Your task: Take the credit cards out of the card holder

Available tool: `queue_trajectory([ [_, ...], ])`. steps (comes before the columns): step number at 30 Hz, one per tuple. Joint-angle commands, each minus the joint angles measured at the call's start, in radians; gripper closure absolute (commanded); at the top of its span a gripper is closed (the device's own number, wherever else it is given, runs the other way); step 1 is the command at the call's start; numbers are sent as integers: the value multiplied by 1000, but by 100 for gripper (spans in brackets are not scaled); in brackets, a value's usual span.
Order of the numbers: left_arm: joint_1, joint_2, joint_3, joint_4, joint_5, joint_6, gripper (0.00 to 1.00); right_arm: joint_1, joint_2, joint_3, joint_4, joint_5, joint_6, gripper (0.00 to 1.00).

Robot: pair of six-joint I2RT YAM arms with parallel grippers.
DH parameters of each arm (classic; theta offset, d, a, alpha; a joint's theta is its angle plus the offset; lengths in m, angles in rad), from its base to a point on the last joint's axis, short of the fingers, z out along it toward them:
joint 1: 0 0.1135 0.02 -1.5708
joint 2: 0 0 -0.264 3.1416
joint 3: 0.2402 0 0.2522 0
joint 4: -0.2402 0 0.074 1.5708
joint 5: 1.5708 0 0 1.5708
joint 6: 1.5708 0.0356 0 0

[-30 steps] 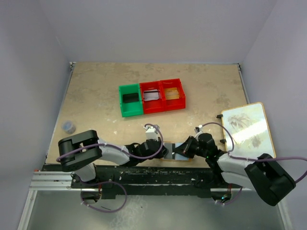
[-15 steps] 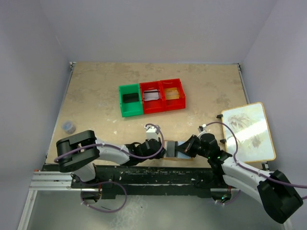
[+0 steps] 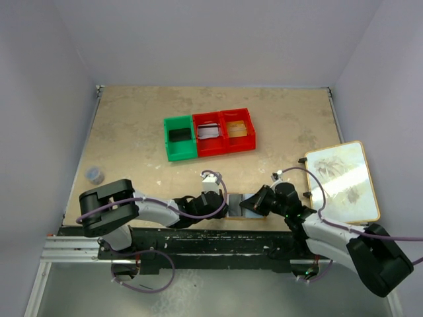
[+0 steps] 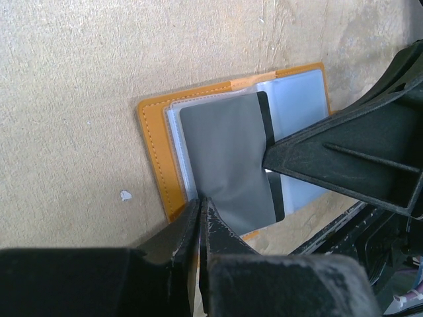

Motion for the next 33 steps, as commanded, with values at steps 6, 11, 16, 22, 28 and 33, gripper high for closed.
queue_trajectory([
  [6, -7, 46, 4, -48, 17, 11, 100, 7, 5, 18, 19, -31, 3, 100],
  [11, -7, 48, -2, -56, 5, 3, 100, 4, -108, 61, -169, 34, -44, 100],
  [16, -7, 60, -2, -59, -3, -1, 100, -31, -165, 90, -301, 36, -87, 100],
  [22, -7, 58, -7, -65, -11, -4, 100, -40, -206, 123, -378, 35, -115, 100],
  [28, -7, 43, -12, -77, -29, -5, 100, -53, -251, 219, -553, 120, -169, 100],
  [33, -7, 44, -9, -73, -26, -7, 100, -60, -258, 276, -640, 143, -208, 100],
])
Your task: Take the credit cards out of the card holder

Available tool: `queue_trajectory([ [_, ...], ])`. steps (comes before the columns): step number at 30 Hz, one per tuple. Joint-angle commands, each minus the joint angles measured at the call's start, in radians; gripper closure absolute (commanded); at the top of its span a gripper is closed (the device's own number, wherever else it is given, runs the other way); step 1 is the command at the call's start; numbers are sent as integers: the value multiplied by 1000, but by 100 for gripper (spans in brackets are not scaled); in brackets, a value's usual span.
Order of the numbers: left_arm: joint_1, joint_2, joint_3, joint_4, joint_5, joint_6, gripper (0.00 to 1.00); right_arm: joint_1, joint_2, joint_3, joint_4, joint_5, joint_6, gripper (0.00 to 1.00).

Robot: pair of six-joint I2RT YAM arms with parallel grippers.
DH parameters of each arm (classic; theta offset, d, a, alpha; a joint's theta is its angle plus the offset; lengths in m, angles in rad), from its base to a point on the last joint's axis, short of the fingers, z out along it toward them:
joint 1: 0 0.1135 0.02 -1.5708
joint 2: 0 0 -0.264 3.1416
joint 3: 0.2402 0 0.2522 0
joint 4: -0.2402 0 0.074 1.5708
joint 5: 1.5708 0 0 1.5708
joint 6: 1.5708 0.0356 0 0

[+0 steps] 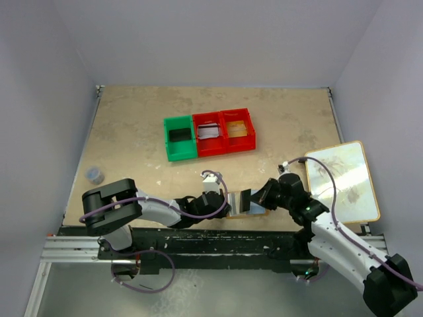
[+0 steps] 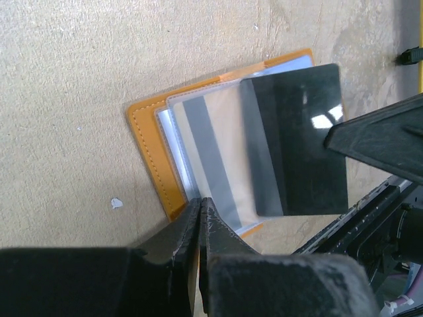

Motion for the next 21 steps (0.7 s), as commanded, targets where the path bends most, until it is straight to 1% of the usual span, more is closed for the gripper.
queue_trajectory([
  [1, -7, 21, -12, -108, -18, 13, 100, -8, -17, 82, -113, 68, -59, 100],
  [7, -7, -19, -20, -117, -30, 11, 100, -8, -54, 173, -184, 101, -125, 100],
  [11, -7, -102, -28, -142, -69, 9, 99, -8, -37, 250, -183, 93, -219, 100],
  [15, -7, -214, -34, -219, -152, 10, 94, -8, 5, 294, -137, 86, -340, 100],
  [17, -7, -266, -38, -266, -194, 5, 92, -9, 26, 305, -65, 75, -388, 100],
  [21, 0, -358, -44, -361, -263, -1, 83, -8, 88, 306, 60, -5, -453, 100],
])
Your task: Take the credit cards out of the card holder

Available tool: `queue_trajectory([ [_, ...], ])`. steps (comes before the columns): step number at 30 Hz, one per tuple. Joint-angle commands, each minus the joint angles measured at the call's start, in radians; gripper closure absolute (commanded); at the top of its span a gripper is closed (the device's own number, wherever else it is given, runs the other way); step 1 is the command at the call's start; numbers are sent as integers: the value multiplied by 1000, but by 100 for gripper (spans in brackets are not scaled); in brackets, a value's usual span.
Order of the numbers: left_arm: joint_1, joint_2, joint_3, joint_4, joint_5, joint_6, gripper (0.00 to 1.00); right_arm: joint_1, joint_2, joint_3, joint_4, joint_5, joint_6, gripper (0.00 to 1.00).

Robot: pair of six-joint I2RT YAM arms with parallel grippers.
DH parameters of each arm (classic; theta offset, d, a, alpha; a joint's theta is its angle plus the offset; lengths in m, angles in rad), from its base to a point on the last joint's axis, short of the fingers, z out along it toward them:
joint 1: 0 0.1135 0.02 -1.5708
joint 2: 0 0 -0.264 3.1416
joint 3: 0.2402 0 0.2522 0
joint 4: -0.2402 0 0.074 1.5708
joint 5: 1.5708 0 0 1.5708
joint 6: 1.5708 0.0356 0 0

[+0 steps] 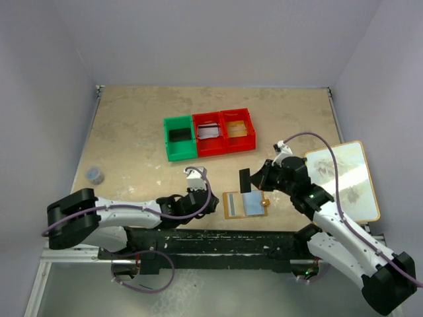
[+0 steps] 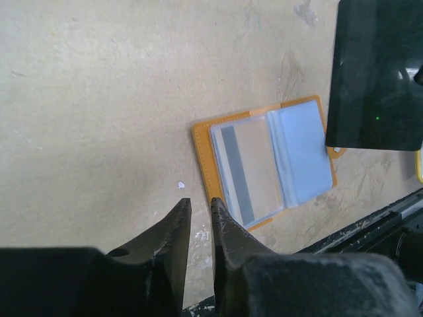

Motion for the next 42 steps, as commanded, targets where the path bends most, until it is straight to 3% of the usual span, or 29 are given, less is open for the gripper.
queue_trajectory([
  [1, 12, -104, -11, -119, -115, 0, 81, -2, 58, 37, 169, -75, -140, 100],
  [8, 176, -308, -80, -193, -50, 0, 74, 12, 146, 79, 236, -139, -225, 100],
  [14, 305, -433, -62, -449, -171, -31, 66, 70, 218, 167, 315, -100, -312, 100],
  [18, 312, -487, -35, -715, -403, -219, 65, 111, 366, 290, 339, -63, -377, 100],
  [24, 311, -592, -47, -923, -495, -440, 63, 160, 641, 566, 326, -31, -501, 100],
  [28, 312, -604, -42, -959, -467, -455, 57, 182, 805, 733, 334, -117, -647, 100],
  [35, 311, -661, -27, -953, -430, -397, 46, 203, 1036, 971, 330, -114, -885, 100],
  [42, 311, -790, 10, -1066, -478, -438, 41, 206, 1163, 1063, 378, -173, -1029, 100],
])
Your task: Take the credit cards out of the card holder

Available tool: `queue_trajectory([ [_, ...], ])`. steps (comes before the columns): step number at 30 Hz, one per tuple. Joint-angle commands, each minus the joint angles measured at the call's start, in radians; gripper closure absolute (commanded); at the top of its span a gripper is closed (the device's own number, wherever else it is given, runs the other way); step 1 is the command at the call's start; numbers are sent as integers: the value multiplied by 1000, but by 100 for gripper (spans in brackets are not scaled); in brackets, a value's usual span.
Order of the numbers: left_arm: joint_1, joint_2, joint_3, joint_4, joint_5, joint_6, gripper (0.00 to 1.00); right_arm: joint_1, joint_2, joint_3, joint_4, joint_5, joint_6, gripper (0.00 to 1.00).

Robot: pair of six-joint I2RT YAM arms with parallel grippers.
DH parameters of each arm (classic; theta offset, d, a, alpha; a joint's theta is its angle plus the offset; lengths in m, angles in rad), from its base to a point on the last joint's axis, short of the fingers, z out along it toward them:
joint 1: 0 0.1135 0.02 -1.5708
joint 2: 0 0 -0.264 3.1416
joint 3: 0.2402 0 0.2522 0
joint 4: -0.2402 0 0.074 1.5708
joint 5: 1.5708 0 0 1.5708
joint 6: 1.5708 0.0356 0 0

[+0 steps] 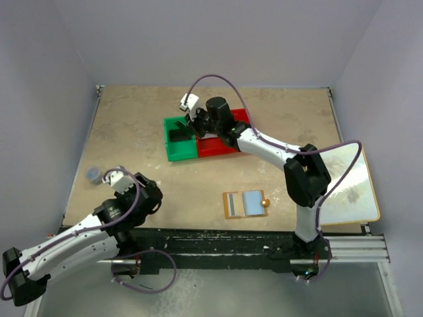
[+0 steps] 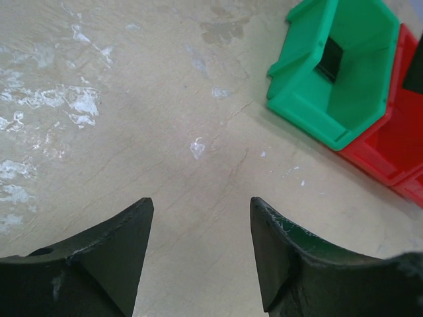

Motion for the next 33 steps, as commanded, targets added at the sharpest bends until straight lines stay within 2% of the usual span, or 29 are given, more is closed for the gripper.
queue_trajectory([
  [1, 2, -72, 73, -108, -72, -43, 41, 6, 41, 80, 70, -37, -154, 100],
  [6, 2, -128, 160, -190, -115, -42, 39, 6, 148, 201, -11, -54, -255, 100],
  [13, 3, -183, 205, -195, -100, -8, 37, 6, 279, 320, -88, 13, -406, 100],
  [18, 2, -203, 211, -220, -103, -7, 37, 11, 300, 320, -100, 34, -525, 100],
  [28, 2, -225, 216, -205, -109, 11, 35, 43, 408, 385, -122, 172, -710, 100],
  [33, 2, -230, 217, -210, -106, 14, 35, 53, 444, 395, -105, 218, -764, 100],
])
